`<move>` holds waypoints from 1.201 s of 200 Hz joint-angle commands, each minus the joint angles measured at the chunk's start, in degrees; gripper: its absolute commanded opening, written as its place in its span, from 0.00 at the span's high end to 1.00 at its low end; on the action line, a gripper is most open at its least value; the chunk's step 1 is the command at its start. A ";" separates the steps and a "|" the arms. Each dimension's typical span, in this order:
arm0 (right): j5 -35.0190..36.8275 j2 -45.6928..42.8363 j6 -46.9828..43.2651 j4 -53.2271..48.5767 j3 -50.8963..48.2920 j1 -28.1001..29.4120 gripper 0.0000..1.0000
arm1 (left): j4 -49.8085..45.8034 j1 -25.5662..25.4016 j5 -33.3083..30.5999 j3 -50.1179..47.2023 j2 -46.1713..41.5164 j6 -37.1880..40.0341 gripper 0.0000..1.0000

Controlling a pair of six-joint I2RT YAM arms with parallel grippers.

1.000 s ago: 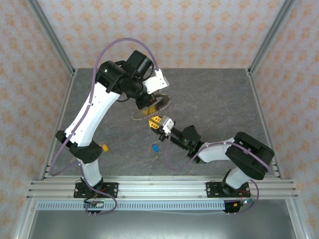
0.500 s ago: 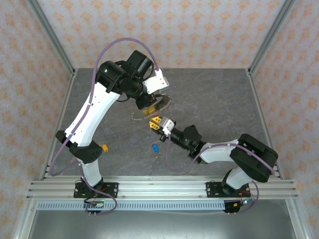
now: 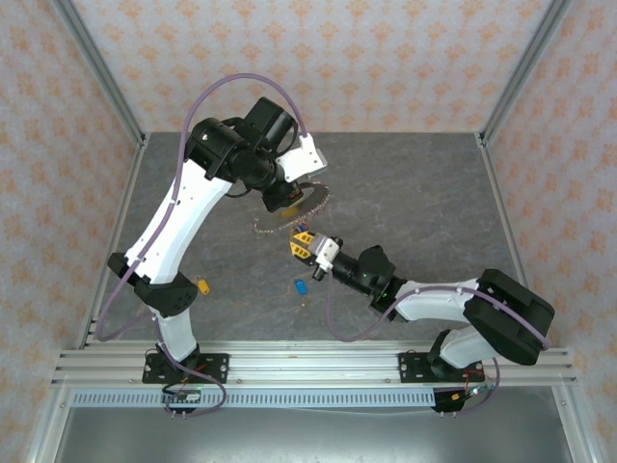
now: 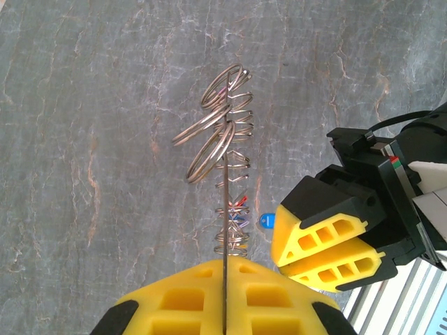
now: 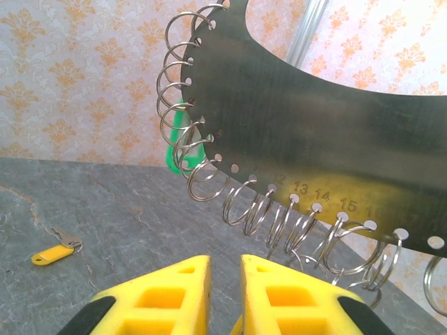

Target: Put the keys on the keyring

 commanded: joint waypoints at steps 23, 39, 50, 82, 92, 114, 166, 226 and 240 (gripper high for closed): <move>0.26 0.98 -1.63 2.91 3.85 0.25 0.82 | -0.31 -0.40 -0.41 0.10 -1.79 -0.55 1.00; 0.14 1.58 -1.70 2.90 4.71 0.27 0.82 | -0.24 -0.40 -0.40 0.09 -1.87 -0.55 1.00; 0.48 2.26 -1.88 3.27 5.17 0.28 0.82 | -0.20 -0.40 -0.35 0.10 -1.89 -0.54 1.00; 3.00 4.10 -2.58 4.35 5.65 0.27 0.82 | -0.18 -0.39 -0.07 0.08 -1.74 -0.66 1.00; 3.96 4.49 -2.85 5.15 5.43 0.28 0.82 | -0.26 -0.40 -0.10 0.09 -1.79 -0.60 1.00; 4.99 4.51 -3.12 5.34 5.21 0.27 0.82 | -0.43 -0.40 -0.20 0.05 -1.90 -0.64 1.00; 4.56 4.30 -2.93 5.05 4.42 0.28 0.80 | -0.55 -0.40 -0.53 -0.26 -2.07 -0.67 1.00; 4.69 3.60 -3.34 4.27 3.71 0.27 0.79 | -0.46 -0.39 -0.56 -0.33 -2.07 -0.64 1.00; 4.57 3.83 -3.54 4.51 3.54 0.28 0.79 | -0.51 -0.40 -0.59 -0.35 -1.99 -0.55 1.00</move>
